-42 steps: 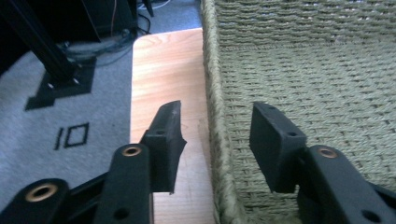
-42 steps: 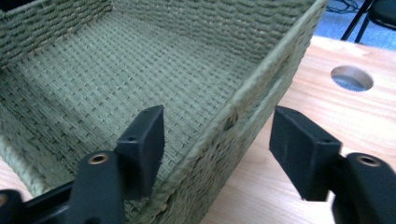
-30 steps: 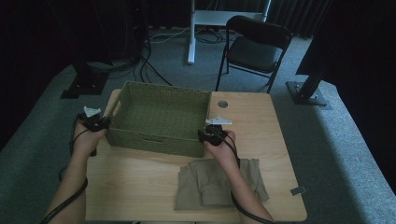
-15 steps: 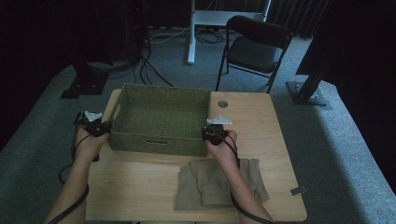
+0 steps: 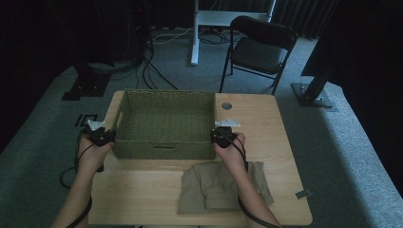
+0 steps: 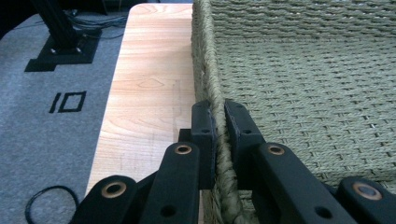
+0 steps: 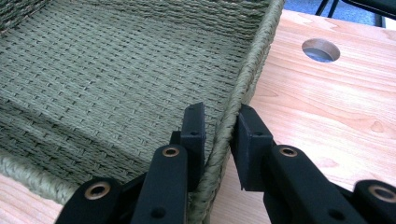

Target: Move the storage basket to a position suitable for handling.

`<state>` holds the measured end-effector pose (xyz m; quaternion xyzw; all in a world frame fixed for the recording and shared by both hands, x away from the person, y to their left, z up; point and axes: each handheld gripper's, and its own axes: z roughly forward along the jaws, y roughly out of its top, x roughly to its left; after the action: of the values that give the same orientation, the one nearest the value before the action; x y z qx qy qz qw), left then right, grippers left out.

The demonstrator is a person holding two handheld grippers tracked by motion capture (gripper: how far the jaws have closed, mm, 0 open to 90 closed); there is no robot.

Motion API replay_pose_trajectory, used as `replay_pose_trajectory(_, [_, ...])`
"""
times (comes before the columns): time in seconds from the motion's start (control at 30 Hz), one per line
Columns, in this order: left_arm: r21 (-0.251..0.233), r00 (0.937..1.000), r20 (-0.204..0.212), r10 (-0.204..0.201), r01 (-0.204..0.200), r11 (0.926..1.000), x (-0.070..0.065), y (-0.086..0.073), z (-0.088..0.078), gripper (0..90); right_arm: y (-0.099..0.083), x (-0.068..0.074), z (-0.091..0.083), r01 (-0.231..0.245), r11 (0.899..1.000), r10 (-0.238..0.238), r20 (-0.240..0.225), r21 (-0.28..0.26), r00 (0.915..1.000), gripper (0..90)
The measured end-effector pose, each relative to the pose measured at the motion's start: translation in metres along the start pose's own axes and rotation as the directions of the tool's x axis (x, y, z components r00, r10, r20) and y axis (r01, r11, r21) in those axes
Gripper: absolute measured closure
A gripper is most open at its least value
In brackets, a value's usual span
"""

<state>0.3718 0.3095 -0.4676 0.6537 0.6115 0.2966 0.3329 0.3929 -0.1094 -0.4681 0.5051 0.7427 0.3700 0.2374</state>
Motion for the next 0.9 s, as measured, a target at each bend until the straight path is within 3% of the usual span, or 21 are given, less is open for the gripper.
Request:
replay_pose_trajectory(0.47, [-0.008, 0.9992, 0.040, -0.006, 0.007, 0.9999, -0.007, -0.006, -0.006, 84.1, -0.010, -0.007, -0.011, -0.017, 1.000, 0.017, -0.022, -0.008, 0.9996, 74.9])
replay_pose_trajectory(0.7, [0.002, 0.9988, 0.047, 0.014, -0.014, 0.9999, -0.005, -0.003, -0.007, 82.5, -0.008, -0.009, -0.012, -0.008, 1.000, 0.008, -0.023, 0.003, 0.9997, 70.9])
replay_pose_trajectory(0.77, [-0.017, 0.9984, 0.057, 0.003, -0.002, 0.9998, -0.003, 0.000, -0.008, 78.2, -0.006, -0.013, -0.011, -0.036, 0.999, 0.036, -0.034, -0.012, 0.9988, 65.2])
replay_pose_trajectory(0.83, [-0.037, 0.9980, 0.062, 0.004, -0.002, 0.9993, -0.002, 0.003, -0.008, 67.9, -0.005, -0.015, -0.010, -0.036, 0.999, 0.036, -0.037, -0.010, 0.9987, 62.4])
replay_pose_trajectory(0.9, [-0.063, 0.9969, 0.079, -0.002, 0.007, 0.9980, 0.001, 0.011, -0.007, 67.9, -0.003, -0.017, -0.010, -0.047, 0.999, 0.046, -0.040, -0.022, 0.9981, 59.4])
